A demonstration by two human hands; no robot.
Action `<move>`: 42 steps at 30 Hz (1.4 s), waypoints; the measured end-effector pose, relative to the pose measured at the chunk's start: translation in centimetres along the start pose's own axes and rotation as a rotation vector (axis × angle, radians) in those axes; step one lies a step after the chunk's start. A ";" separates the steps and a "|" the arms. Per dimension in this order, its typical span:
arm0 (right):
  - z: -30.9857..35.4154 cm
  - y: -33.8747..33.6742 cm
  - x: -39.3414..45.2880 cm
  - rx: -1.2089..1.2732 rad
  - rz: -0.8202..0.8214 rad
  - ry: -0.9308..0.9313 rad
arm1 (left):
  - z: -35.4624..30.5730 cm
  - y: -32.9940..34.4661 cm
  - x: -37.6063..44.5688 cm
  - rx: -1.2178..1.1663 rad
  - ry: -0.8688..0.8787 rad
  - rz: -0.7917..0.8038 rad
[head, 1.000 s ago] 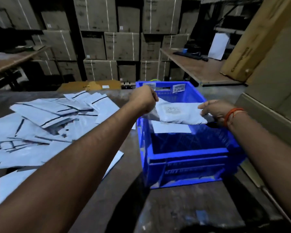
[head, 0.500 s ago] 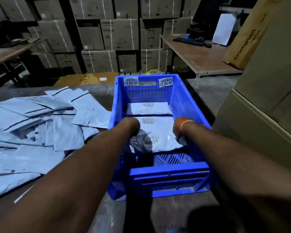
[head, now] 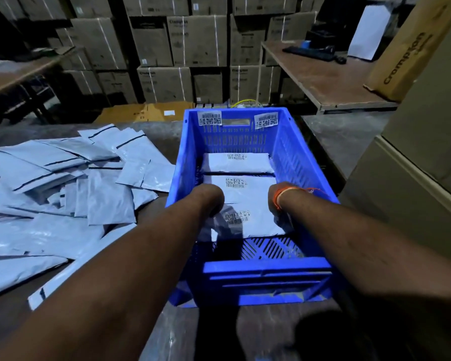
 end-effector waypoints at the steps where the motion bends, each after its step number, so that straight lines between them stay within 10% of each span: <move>1: -0.2 -0.6 -0.1 0.117 -0.056 0.011 | -0.7 -0.8 -0.6 -0.006 -0.015 -0.055; 14: 6.2 -14.0 -7.8 0.602 -0.525 -0.146 | 8.4 -13.4 -13.3 0.042 0.105 -0.850; 23: 18.9 -14.4 -15.6 0.650 -0.620 -0.268 | 20.6 -9.2 -19.4 0.009 0.107 -0.761; 37: 36.0 7.5 -18.2 0.362 -0.187 -0.392 | 33.1 9.0 -22.5 -0.075 0.040 -0.349; 42: 36.8 8.9 -20.9 0.352 -0.339 -0.353 | 34.7 10.8 -23.6 -0.171 0.017 -0.363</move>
Point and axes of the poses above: each hand's wrist, its own x-axis towards the middle knuckle, its own y-axis out of the palm, z = x × y, the point moved 1 cm from there along x, towards the middle knuckle, and after that the axes turned 14 degrees about y, right-handed, at the moved point
